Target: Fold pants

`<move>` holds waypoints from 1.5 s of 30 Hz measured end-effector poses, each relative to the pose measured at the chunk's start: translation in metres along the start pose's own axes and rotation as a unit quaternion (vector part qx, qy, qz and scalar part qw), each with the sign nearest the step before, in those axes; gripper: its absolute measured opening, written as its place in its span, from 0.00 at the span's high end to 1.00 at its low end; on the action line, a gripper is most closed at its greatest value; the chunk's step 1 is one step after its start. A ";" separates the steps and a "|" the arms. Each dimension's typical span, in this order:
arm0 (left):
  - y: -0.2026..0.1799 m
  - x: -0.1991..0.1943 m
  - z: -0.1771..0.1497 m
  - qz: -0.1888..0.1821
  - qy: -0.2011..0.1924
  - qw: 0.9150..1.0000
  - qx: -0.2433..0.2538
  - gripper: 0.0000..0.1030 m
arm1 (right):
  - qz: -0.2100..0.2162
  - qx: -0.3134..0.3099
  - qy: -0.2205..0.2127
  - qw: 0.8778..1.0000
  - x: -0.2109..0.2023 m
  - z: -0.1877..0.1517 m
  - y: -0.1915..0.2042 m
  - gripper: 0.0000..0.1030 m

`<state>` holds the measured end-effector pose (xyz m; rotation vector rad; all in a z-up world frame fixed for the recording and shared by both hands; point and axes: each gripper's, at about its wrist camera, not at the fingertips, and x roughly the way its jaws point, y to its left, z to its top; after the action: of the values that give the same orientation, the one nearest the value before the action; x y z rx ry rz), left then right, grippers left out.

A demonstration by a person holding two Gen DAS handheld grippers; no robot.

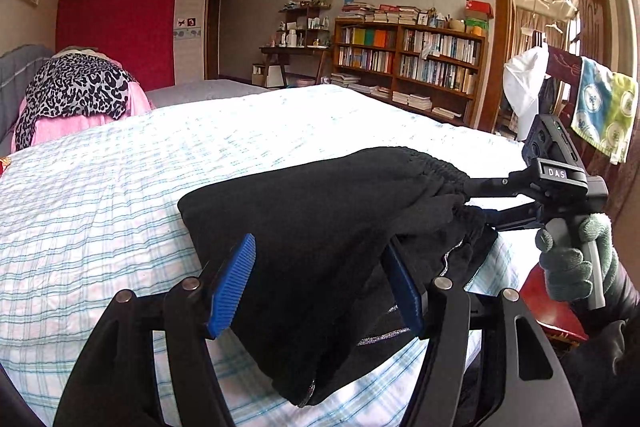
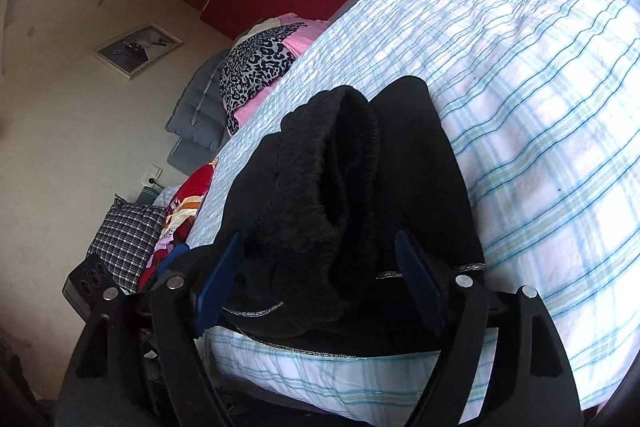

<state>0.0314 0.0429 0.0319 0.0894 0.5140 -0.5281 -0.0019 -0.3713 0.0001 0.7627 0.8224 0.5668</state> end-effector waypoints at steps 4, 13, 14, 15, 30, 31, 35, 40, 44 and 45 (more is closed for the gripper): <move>-0.001 0.005 -0.004 -0.013 0.005 1.000 0.003 0.38 | -0.010 0.006 -0.004 1.000 0.011 0.001 0.009 0.23; -0.021 0.021 -0.030 -0.025 0.041 0.997 0.067 0.38 | 0.022 0.069 -0.011 0.997 0.001 0.007 0.002 0.21; -0.022 0.023 -0.032 -0.026 0.043 0.996 0.069 0.38 | 0.004 0.063 -0.013 0.998 0.003 0.007 0.004 0.31; -0.022 0.023 -0.034 -0.026 0.045 0.996 0.069 0.38 | -0.025 0.051 -0.011 0.998 0.006 0.006 0.007 0.38; -0.040 0.031 -0.018 -0.074 0.032 0.995 0.054 0.37 | -0.112 -0.117 -0.125 0.979 -0.038 0.016 0.060 0.85; -0.046 0.034 -0.020 -0.076 0.037 0.994 0.065 0.37 | -0.116 -0.108 -0.121 0.980 -0.038 0.016 0.054 0.85; -0.052 0.046 -0.033 -0.056 0.064 0.991 0.103 0.37 | -0.099 -0.062 -0.054 0.992 -0.028 0.006 0.015 0.82; -0.040 0.041 -0.039 -0.060 0.074 0.990 0.099 0.36 | -0.046 0.004 -0.020 0.999 -0.018 -0.007 -0.013 0.67; -0.037 0.039 -0.039 -0.051 0.072 0.991 0.096 0.36 | -0.018 0.010 -0.002 1.000 -0.012 -0.008 -0.007 0.50; -0.036 0.038 -0.039 -0.051 0.071 0.992 0.094 0.36 | -0.018 0.003 0.004 1.000 -0.009 -0.009 -0.002 0.46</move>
<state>0.0241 0.0030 -0.0187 0.2841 0.6086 -0.6722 -0.0141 -0.3757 -0.0019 0.7501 0.8444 0.5369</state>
